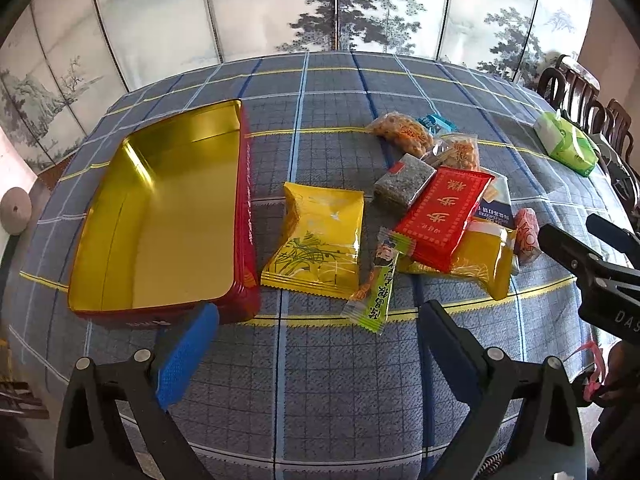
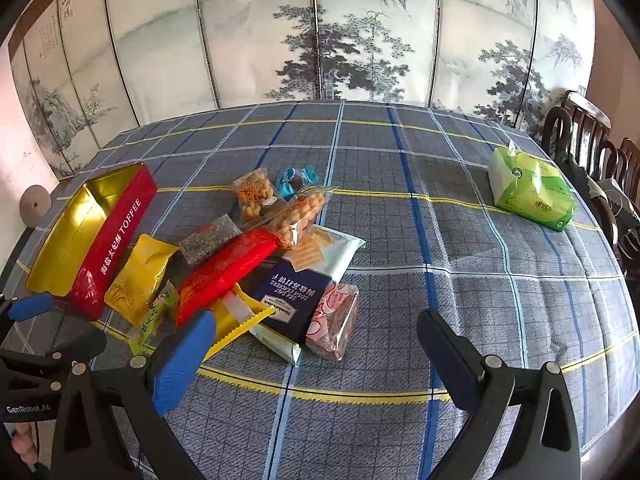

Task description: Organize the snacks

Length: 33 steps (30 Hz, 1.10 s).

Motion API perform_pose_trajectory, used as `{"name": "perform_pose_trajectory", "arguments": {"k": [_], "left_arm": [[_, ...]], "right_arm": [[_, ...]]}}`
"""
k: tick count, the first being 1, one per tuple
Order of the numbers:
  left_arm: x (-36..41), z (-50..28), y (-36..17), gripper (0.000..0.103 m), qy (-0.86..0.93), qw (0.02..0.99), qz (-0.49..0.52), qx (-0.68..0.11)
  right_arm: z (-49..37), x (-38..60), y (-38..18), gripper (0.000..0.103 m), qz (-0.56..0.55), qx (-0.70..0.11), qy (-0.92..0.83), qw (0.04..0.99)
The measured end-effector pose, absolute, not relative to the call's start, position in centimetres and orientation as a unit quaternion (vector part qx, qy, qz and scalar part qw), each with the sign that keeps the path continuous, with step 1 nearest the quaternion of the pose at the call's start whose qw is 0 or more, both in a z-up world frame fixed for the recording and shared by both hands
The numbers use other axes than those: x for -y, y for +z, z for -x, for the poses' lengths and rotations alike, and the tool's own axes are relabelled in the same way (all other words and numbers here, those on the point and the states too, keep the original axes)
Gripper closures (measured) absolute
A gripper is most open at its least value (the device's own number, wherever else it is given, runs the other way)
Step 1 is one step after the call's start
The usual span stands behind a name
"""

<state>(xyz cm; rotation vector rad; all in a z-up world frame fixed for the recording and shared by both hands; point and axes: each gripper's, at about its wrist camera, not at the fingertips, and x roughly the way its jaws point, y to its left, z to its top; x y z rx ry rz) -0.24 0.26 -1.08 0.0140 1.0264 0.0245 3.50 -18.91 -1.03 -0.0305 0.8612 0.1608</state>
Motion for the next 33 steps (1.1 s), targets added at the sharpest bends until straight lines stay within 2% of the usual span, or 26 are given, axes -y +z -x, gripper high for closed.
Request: {"name": "perform_pose_trajectory", "arguments": {"k": [29,33], "left_arm": [[0.05,0.1,-1.59,0.01,0.009,0.868,-0.01,-0.496],[0.1,0.16,-1.58,0.012,0.01,0.869,-0.008,-0.495]], "right_arm": [[-3.67,19.23,-1.41,0.003,0.006,-0.419,0.085,0.904],[-3.68,19.32,-1.57,0.01,0.005,-0.422,0.088,0.902]]}}
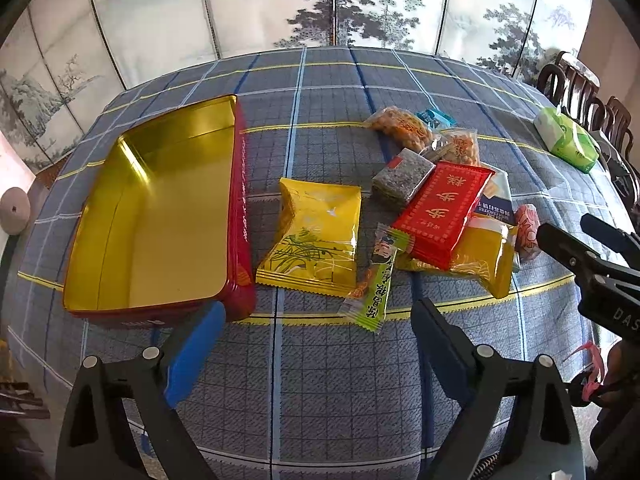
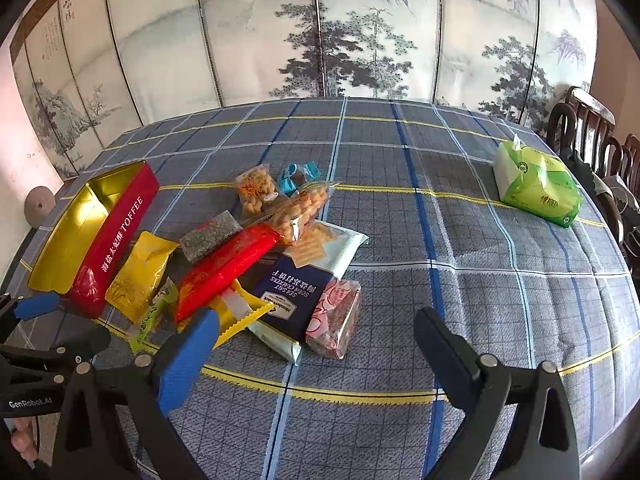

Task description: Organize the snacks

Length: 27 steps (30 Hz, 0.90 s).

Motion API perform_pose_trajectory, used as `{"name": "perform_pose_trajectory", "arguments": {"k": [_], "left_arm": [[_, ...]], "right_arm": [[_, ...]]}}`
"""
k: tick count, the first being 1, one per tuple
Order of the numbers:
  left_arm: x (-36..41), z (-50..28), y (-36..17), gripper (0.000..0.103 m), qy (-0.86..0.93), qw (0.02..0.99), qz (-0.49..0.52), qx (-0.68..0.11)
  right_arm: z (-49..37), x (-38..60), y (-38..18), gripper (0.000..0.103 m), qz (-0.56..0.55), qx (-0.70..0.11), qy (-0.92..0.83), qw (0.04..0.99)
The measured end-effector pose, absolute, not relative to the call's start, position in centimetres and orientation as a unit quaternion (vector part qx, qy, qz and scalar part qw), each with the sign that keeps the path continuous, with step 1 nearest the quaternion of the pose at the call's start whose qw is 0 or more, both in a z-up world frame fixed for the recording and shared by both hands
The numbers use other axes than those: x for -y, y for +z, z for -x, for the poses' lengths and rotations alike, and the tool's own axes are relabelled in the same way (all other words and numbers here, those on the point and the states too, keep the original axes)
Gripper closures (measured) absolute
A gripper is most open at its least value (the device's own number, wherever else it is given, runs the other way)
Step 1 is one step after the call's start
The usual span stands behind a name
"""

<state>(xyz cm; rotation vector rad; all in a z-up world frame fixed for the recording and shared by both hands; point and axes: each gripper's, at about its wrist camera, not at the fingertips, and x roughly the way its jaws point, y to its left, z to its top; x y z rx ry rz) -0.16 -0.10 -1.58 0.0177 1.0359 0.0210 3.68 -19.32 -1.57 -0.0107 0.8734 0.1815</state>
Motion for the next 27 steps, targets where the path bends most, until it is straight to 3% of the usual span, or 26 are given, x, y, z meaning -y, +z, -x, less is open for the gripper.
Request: {"name": "perform_pose_trajectory", "arguments": {"k": [5,16,19,22,27], "left_arm": [[0.0,0.1,-1.6,0.014,0.01,0.869,-0.008,-0.494],[-0.9,-0.2,-1.7,0.025,0.005,0.869,0.002,-0.494],[-1.0,-0.4,-1.7,0.026,0.002,0.87,0.003,-0.493],[-1.1,-0.6,-1.7,0.035,-0.005,0.869,0.002,-0.494],[-1.2,-0.8,-1.6,0.035,-0.013,0.87,0.004,-0.494]], "right_arm": [[-3.8,19.8,-1.9,0.013,0.008,-0.426,0.083,0.901],[-5.1,20.3,-3.9,0.048,-0.006,-0.457,0.077,0.886],[-5.4,20.3,-4.3,0.049,-0.009,-0.461,0.075,0.884],[-5.8,20.3,-4.7,0.056,-0.009,-0.465,0.073,0.882],[-6.3,20.3,-5.5,0.061,-0.013,-0.47,0.073,0.88]]}}
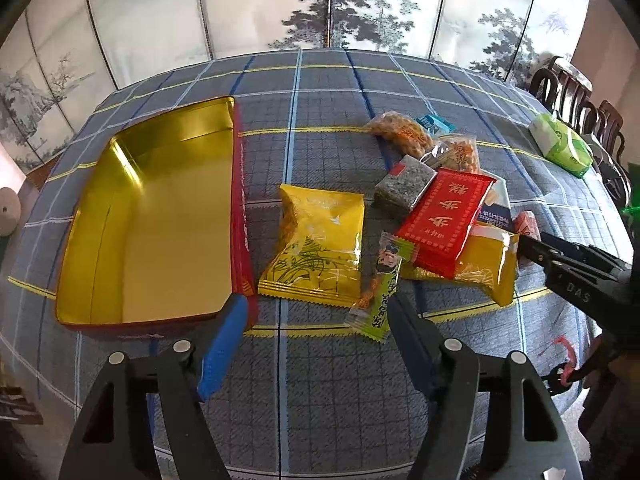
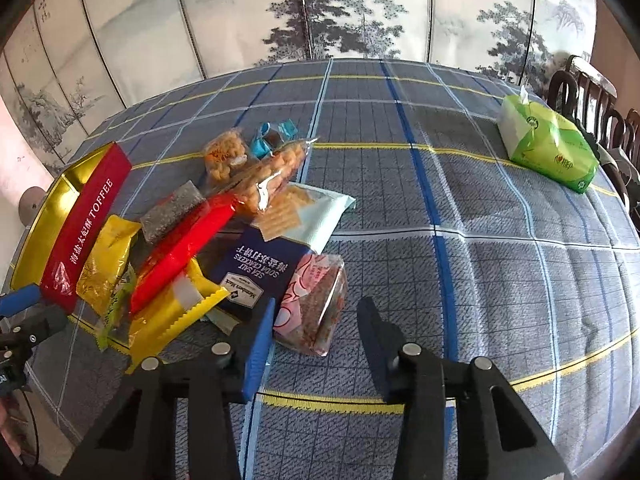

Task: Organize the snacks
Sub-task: 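Grasp the green stick snack with the left gripper while the right grasps the pink pastry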

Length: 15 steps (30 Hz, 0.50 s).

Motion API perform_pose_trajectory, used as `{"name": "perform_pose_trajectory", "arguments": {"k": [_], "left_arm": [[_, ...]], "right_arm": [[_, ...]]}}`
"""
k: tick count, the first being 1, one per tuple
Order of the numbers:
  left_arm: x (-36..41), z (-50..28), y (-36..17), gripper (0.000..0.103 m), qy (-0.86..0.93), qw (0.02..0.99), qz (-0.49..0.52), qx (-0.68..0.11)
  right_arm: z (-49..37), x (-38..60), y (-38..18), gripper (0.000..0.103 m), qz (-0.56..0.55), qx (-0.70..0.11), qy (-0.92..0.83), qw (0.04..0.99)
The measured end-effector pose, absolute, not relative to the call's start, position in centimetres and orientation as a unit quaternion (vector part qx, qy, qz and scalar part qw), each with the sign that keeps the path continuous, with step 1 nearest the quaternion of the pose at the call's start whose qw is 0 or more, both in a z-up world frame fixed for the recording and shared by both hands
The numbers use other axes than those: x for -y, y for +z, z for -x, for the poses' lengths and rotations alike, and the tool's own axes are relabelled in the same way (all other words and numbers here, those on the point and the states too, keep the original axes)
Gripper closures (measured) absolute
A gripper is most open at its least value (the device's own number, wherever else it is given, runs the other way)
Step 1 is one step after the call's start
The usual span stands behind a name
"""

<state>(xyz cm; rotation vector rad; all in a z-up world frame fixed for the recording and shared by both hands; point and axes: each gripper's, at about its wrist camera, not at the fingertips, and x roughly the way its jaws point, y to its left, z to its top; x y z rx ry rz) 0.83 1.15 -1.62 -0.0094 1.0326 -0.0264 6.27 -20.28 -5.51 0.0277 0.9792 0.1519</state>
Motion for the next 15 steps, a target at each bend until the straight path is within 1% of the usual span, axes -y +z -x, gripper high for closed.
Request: {"name": "perform_pose_trajectory", "arguments": {"k": [7,10,15], "left_arm": [[-0.7,-0.7,-1.6,0.035,-0.027,0.868,0.004,-0.495],[-0.3,-0.5,-1.6,0.035,-0.037,0.869,0.0,-0.494],[0.6,-0.2,-1.6,0.035,-0.055,0.868,-0.012,-0.494]], "right_arm": [[-6.7,20.3,-5.8,0.075,-0.018,-0.466,0.077,0.881],[-6.6,20.6,-5.8,0.078,-0.02,-0.462,0.074,0.884],[-6.5,21.6,-5.8,0.078,-0.018,-0.457,0.057,0.887]]}}
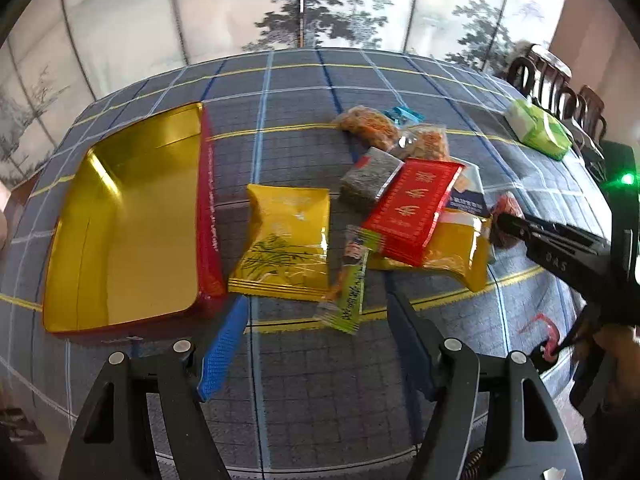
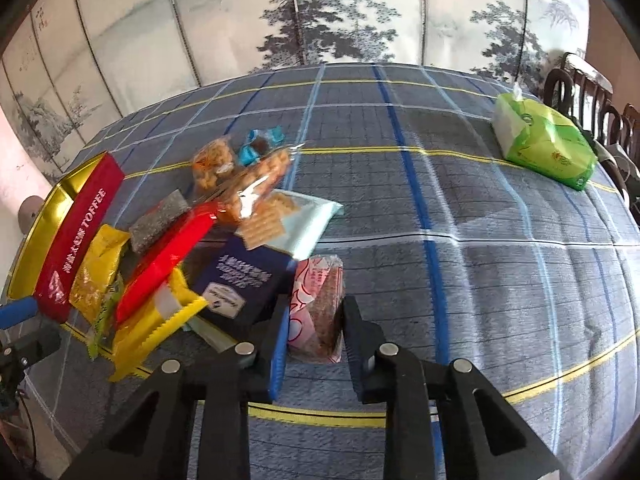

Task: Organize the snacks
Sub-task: 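Grasp the green stick snack with the left gripper while the right grasps the pink pastry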

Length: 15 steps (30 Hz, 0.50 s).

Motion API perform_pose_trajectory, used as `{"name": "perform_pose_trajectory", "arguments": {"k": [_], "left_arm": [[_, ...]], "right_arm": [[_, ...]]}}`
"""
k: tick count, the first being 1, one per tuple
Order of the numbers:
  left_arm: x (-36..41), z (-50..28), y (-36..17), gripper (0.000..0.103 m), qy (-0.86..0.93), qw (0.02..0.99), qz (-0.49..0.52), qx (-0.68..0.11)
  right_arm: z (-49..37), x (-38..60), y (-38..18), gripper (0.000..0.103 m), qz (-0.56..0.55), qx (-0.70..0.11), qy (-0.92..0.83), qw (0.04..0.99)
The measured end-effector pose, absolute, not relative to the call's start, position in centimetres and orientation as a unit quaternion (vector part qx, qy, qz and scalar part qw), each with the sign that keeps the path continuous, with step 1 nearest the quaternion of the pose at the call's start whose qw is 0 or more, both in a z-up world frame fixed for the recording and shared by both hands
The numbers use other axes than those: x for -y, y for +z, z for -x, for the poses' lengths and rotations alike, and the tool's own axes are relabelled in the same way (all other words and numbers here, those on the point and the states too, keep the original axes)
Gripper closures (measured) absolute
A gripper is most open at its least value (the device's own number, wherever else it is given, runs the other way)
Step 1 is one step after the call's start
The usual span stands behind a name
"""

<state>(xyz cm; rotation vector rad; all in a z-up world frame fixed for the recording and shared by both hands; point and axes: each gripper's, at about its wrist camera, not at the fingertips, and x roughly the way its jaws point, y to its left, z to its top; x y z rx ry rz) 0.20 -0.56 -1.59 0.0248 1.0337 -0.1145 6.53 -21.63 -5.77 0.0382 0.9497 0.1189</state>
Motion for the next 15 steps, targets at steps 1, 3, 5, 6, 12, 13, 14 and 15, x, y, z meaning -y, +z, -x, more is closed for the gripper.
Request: {"name": "perform_pose_trajectory", "arguments": {"k": [1,3,5,6,12,13,14,15], "left_arm": [[0.8,-0.1,-1.6,0.036,-0.06,0.867,-0.016,-0.494],[1.2,0.0,-1.6,0.042,-0.068,0.867,-0.02,-0.494],[1.5,-0.1,-1.7,0.049,-0.083,0.864,-0.02,-0.496],[1.6,-0.2,-1.9,0.053,-0.087,0.863,-0.018,-0.497],[1.8,-1.4,-3.1,0.082,-0.11,0.848,0.007,-0.519],[1.9,-1.5,-3.4,0.084,-0.113,0.847,0.008,-0.52],[1.9,-1.6,-3.5,0.085,-0.113,0.846,0.006,-0.521],[2.0,-1.8,-3.6,0.086,-0.112,0.845,0.003,-0.522]], "right_arm": [[-6.5,21.9,-5.8,0.078,-0.018,-0.456,0.054,0.888],[-6.5,22.5,-5.8,0.078,-0.018,-0.456,0.048,0.889],[-6.4,23.1,-5.8,0.078,-0.02,-0.455,0.044,0.889],[-6.3,23.3,-5.8,0.078,-0.022,-0.455,0.044,0.889],[-6.2,23.9,-5.8,0.078,-0.027,-0.454,0.048,0.889],[-6.2,23.9,-5.8,0.078,-0.027,-0.454,0.05,0.889],[-6.2,23.9,-5.9,0.078,-0.029,-0.454,0.051,0.889],[-6.2,23.9,-5.9,0.078,-0.029,-0.454,0.052,0.889]]}}
